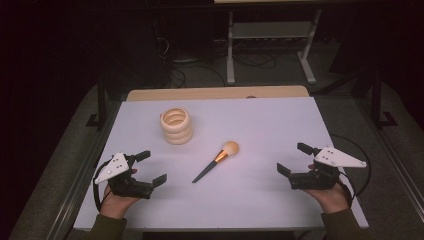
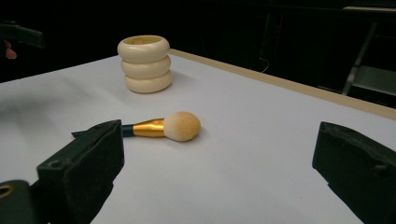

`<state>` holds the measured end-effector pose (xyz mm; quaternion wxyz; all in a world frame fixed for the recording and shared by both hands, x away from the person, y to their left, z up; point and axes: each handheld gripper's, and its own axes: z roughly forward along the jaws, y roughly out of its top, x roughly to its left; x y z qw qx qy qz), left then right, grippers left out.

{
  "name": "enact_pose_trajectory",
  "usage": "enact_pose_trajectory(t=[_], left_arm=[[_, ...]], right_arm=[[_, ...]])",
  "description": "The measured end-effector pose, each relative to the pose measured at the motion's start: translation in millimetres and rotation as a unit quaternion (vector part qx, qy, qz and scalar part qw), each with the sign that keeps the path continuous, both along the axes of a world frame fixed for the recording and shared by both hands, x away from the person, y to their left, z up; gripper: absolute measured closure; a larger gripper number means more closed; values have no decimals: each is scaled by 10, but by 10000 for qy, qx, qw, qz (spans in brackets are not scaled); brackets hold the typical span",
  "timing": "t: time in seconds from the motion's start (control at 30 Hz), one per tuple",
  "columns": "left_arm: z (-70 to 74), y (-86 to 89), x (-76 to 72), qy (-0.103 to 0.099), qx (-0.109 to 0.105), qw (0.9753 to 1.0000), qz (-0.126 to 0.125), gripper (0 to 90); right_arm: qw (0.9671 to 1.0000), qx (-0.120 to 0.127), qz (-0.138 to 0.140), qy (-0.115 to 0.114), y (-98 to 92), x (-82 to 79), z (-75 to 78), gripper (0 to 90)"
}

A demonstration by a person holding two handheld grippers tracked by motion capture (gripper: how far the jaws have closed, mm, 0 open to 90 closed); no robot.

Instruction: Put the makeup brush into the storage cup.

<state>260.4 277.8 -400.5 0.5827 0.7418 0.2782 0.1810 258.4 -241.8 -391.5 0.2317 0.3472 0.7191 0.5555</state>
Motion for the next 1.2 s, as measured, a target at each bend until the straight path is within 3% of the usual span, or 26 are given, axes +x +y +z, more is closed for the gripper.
enact_pose_trajectory(t=[0.2,0.6,0.8,1.2], left_arm=[[9,-4,5,-18,-6,10000,-7,13],[42,-24,25,-36,-55,10000,19,14],[80,-65,66,-60,-139,9998,-103,14],[118,-137,146,-89,-125,9998,-101,13]], right_arm=[[10000,16,-4,91,0,-9,-7,16],[9999,106,29,27,-34,15,6,16],[9999,143,-5,65,-56,5,1,16],[10000,17,25,14,3,36,-15,16]])
